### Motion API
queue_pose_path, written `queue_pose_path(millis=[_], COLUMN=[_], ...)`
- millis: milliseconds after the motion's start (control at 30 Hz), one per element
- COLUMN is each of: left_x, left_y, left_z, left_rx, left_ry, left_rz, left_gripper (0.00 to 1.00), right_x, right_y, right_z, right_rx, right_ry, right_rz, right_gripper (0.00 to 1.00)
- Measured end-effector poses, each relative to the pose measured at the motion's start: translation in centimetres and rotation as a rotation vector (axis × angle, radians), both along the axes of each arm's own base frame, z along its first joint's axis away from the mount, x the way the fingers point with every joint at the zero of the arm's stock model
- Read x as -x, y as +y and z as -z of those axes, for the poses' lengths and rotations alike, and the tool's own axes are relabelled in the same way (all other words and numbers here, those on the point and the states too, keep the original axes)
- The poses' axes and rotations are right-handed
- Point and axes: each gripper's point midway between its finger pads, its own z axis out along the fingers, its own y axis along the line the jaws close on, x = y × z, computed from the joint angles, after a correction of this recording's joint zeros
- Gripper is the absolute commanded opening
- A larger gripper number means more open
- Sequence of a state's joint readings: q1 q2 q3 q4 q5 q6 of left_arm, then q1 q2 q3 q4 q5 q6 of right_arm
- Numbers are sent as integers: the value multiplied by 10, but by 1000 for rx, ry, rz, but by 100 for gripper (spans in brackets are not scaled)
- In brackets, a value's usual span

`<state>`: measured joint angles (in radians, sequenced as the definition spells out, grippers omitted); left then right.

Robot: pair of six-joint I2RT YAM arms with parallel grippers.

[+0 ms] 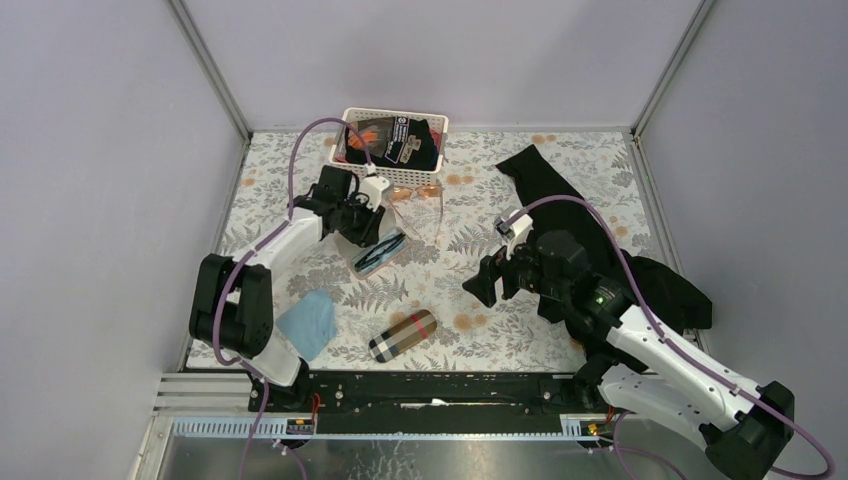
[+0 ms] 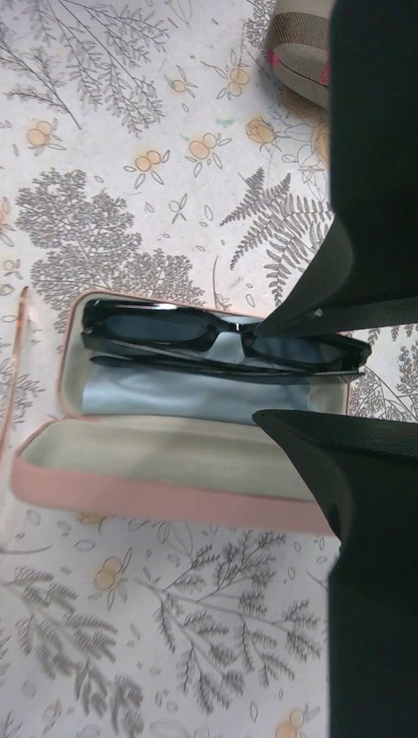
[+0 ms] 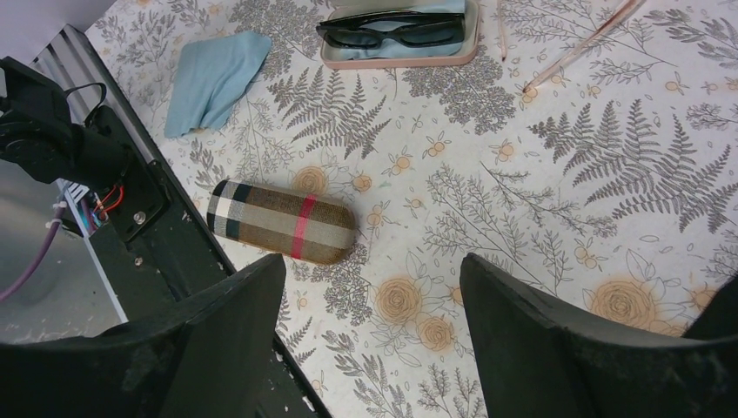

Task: Organize the sunglasses
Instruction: Place the sunglasses in the sunglasses case.

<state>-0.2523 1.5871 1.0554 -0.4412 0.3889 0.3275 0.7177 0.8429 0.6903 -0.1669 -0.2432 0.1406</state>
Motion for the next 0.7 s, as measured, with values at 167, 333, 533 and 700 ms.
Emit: queue_pose_path(millis=[167,333,533,700], left_x=[-9,-11,-11,-30], left_y=[-2,-4,6,34], left_z=[-22,-60,-105,-114], left_rx=[15,66,107,108], left_ry=[-36,-84,-173,-171], left_rz=[-23,-78,-211,-415], left_gripper=[39,38,40,39], right_x=[-3,-16,-25,-31], right_y=[14,43,71,103], right_z=[5,26,67,84], right_rx=[-27,-88,-101,-112], right_ry=[41,152,309,362], right_rz=[-26,-28,22,60], right_gripper=[69,55,33,26])
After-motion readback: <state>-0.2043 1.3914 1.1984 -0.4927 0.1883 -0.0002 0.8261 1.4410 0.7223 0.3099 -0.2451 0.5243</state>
